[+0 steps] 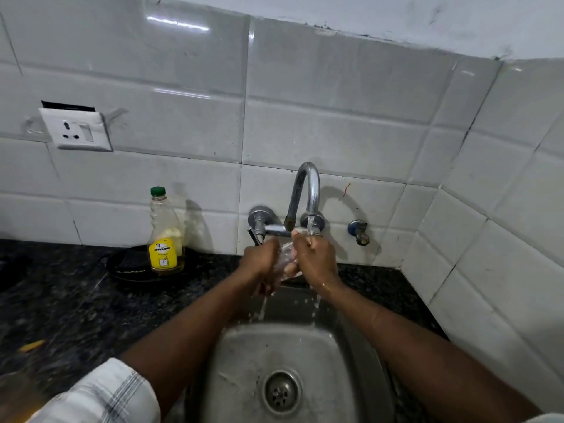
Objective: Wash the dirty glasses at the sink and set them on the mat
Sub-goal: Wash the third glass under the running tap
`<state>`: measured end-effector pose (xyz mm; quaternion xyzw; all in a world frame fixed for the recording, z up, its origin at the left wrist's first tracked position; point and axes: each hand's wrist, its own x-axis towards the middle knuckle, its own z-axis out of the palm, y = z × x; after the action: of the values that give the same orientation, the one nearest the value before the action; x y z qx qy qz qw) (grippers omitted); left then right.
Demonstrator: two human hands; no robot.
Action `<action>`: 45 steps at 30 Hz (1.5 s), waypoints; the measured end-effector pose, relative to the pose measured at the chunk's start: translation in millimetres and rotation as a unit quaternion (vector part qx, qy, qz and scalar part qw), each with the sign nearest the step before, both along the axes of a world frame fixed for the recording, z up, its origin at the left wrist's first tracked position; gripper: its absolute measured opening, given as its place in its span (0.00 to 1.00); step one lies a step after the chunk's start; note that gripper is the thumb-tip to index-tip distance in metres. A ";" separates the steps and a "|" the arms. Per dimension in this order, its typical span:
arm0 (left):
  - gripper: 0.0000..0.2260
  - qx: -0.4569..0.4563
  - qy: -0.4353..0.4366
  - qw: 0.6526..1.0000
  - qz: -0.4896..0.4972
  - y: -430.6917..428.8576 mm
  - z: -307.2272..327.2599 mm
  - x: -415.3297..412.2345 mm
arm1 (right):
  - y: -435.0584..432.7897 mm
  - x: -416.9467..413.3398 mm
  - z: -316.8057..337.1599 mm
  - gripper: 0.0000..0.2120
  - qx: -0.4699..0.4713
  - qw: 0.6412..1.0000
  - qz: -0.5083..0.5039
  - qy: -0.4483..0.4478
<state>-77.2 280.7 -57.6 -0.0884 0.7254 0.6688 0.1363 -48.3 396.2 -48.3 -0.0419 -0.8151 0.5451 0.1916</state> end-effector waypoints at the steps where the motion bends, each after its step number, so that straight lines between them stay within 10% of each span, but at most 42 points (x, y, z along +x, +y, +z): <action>1: 0.19 -0.018 0.063 0.997 0.033 1.5 -4.5 -0.5 | -0.4 -4.4 -1.0 0.18 -0.020 1.000 -0.021 -0.007; 5: 0.08 -0.086 0.389 0.903 0.163 7.9 -23.4 14.9 | -6.4 -15.0 -1.9 0.19 -0.115 0.992 -0.048 -0.017; 9: 0.14 0.006 0.033 0.998 0.046 -0.8 3.0 0.2 | -3.9 -2.7 -1.9 0.20 0.023 0.999 -0.001 0.023; 11: 0.16 0.024 0.003 0.999 0.037 0.3 5.2 1.1 | -2.8 -4.4 1.2 0.20 0.038 0.999 -0.003 0.028; 16: 0.12 -0.098 0.422 0.886 0.163 7.3 -23.7 13.3 | -7.0 -15.0 5.2 0.21 -0.110 0.992 -0.052 -0.016; 21: 0.17 0.009 -0.014 0.999 -0.040 -2.9 7.5 -0.2 | -2.8 3.4 3.6 0.19 0.028 0.999 0.018 0.034; 27: 0.12 -0.095 0.371 0.912 0.148 9.5 -21.3 11.6 | -4.9 -10.3 0.4 0.21 -0.043 0.998 -0.047 0.006; 32: 0.16 -0.040 -0.022 0.996 -0.076 -6.9 -1.5 -7.9 | 1.2 0.2 -4.4 0.18 -0.127 0.987 0.030 -0.092; 34: 0.16 -0.055 0.089 0.994 0.011 -1.8 -0.9 -1.5 | 1.9 -4.2 0.1 0.16 -0.129 0.988 0.015 -0.089; 37: 0.08 -0.115 0.383 0.904 0.149 8.0 -12.4 19.6 | -2.7 -12.6 12.0 0.13 -0.153 0.984 -0.035 -0.082; 42: 0.16 0.035 0.013 0.999 0.022 -1.8 8.3 -4.8 | -4.9 -6.6 4.5 0.21 0.004 0.999 -0.023 0.027; 45: 0.16 -0.050 0.153 0.983 0.093 6.1 -1.5 -0.3 | -5.3 -9.2 6.8 0.22 -0.027 0.998 -0.060 0.013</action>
<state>-77.4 286.8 -59.1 -0.0591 0.7591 0.6468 -0.0433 -57.4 390.9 -41.5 -0.0884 -0.7935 0.5551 0.2334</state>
